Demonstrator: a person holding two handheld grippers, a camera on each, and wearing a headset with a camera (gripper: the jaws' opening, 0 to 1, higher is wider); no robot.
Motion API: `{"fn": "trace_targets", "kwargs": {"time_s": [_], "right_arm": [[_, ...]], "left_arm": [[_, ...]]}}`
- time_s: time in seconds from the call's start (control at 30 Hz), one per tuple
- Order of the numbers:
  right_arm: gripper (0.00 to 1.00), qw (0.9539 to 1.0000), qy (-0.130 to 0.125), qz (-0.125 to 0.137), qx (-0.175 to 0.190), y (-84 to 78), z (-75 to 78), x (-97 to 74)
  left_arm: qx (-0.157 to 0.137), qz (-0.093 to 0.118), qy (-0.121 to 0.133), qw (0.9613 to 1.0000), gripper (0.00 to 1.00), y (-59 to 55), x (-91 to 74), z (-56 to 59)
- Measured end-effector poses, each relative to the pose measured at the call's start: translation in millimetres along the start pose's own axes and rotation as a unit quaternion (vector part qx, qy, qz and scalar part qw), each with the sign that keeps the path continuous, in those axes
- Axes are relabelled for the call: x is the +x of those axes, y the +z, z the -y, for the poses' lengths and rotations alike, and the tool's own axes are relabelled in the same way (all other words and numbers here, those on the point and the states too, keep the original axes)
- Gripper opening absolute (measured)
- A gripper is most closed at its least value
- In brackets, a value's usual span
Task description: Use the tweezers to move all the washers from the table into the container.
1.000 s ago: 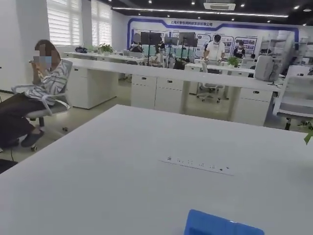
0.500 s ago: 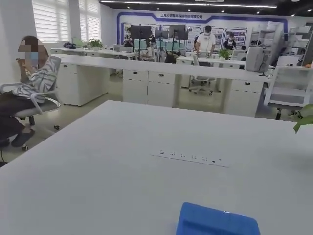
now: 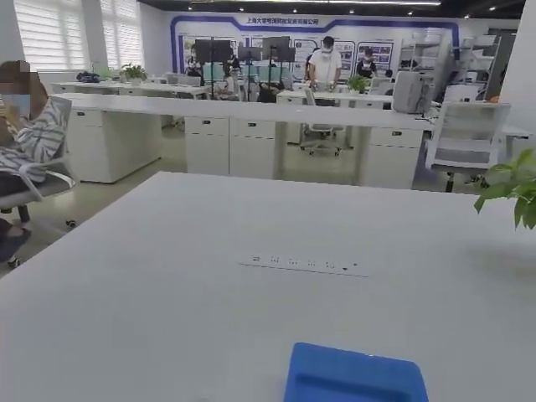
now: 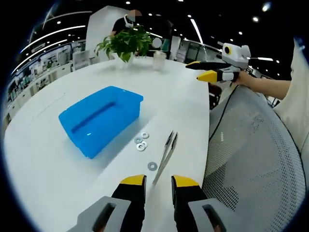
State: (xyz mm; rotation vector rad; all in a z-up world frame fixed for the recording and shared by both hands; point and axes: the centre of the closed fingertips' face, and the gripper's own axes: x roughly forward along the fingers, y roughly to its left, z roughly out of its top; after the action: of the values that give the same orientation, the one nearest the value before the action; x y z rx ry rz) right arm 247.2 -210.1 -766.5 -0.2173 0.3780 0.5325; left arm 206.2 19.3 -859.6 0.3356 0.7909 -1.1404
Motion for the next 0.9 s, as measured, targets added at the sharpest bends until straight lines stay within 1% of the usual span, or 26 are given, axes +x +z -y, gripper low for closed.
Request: {"fn": "trace_targets", "kwargs": {"time_s": [0.03, 0.07, 0.1, 0.13, 0.17, 0.23, 0.3, 0.33, 0.43, 0.53, 0.57, 0.6, 0.67, 0.73, 0.77, 0.83, 0.9], "right_arm": [[0.59, 1.0000, -0.001, -0.002, -0.002, -0.3, -0.1, 0.0], [0.59, 1.0000, 0.000, -0.002, -0.004, -0.3, -0.2, -0.2], [0.58, 1.0000, 0.000, -0.002, -0.004, 0.1, -0.6, -0.2], [0.58, 1.0000, 0.000, -0.002, -0.004, 0.2, -1.2, -0.3], [0.57, 1.0000, 0.002, -0.003, -0.007, 1.1, -3.7, -0.3], [0.51, 0.9999, 0.005, -0.003, -0.016, 4.0, -7.2, -1.5], [0.45, 0.9996, 0.004, -0.003, -0.029, 5.6, -7.9, -2.0], [0.44, 0.9995, 0.003, -0.004, -0.033, 5.7, -8.0, -1.9], [0.46, 0.9992, 0.007, -0.011, -0.038, 2.6, -9.3, -0.9], [0.48, 0.9992, 0.017, -0.003, -0.035, 5.2, -13.9, -0.9], [0.48, 0.9992, 0.016, -0.003, -0.035, 5.5, -13.6, -1.1], [0.48, 0.9992, 0.015, -0.003, -0.036, 5.8, -13.1, -1.2], [0.48, 0.9993, 0.014, -0.002, -0.034, 5.5, -11.8, -1.5], [0.48, 0.9994, 0.010, 0.000, -0.032, 6.0, -10.6, -2.0], [0.49, 0.9995, 0.007, 0.001, -0.032, 6.9, -10.0, -2.4], [0.49, 0.9994, 0.004, 0.002, -0.033, 7.2, -7.9, -2.6], [0.52, 0.9994, 0.000, 0.004, -0.034, 8.4, -6.1, -2.5]], "left_arm": [[0.012, -0.013, 0.002, 0.9998, 0.13, -3.0, 1.5, -1.6], [0.031, -0.021, 0.007, 0.9993, 0.13, -4.1, 4.1, -3.5], [0.039, -0.027, 0.007, 0.9989, 0.13, -5.3, 5.7, -3.7], [0.038, -0.028, 0.002, 0.9989, 0.13, -4.8, 8.5, -1.7], [0.041, -0.032, 0.000, 0.9986, 0.13, -5.8, 9.8, -1.3], [0.065, -0.041, 0.006, 0.9971, 0.14, -7.1, 11.3, -3.7], [0.086, -0.050, 0.006, 0.9950, 0.13, -9.2, 11.3, -4.4], [0.090, -0.055, 0.006, 0.9943, 0.13, -10.6, 11.6, -4.5], [0.092, -0.057, 0.002, 0.9942, 0.11, -11.1, 12.8, -3.8], [0.099, -0.060, 0.004, 0.9933, 0.08, -10.6, 15.2, -2.3], [0.098, -0.061, 0.011, 0.9933, 0.07, -10.4, 15.8, -4.5], [0.090, -0.056, 0.017, 0.9942, 0.06, -9.0, 15.9, -6.1], [0.078, -0.049, 0.013, 0.9957, 0.05, -6.6, 17.7, -4.3], [0.087, -0.054, 0.017, 0.9946, 0.03, -7.8, 19.5, -4.8], [0.101, -0.060, 0.022, 0.9928, 0.03, -9.0, 19.1, -6.3], [0.103, -0.060, 0.019, 0.9927, 0.02, -8.8, 19.9, -4.0], [0.109, -0.062, 0.019, 0.9920, 0.00, -8.8, 20.0, -4.3]]}}
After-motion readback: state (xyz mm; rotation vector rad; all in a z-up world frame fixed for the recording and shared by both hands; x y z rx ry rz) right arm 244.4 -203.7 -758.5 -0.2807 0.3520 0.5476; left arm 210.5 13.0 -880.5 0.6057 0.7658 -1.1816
